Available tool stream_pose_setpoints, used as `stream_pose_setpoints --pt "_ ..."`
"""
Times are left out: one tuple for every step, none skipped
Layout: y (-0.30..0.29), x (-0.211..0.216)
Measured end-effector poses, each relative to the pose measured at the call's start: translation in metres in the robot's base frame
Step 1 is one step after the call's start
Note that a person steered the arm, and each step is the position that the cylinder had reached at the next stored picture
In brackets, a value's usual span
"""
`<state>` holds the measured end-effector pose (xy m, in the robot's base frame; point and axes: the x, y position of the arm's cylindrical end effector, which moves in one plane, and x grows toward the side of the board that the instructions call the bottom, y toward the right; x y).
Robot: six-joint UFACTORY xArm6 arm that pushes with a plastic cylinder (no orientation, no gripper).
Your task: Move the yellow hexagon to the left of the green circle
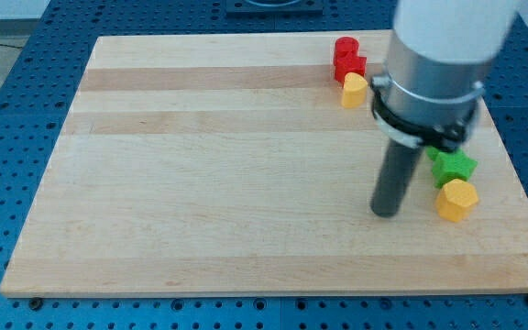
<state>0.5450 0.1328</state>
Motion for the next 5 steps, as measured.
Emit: stream_pose_setpoints --pt "0.039 0.029" --pt "0.101 0.034" --pt "0.127 0.021" --pt "0.105 0.002" --pt "0.075 -0.001"
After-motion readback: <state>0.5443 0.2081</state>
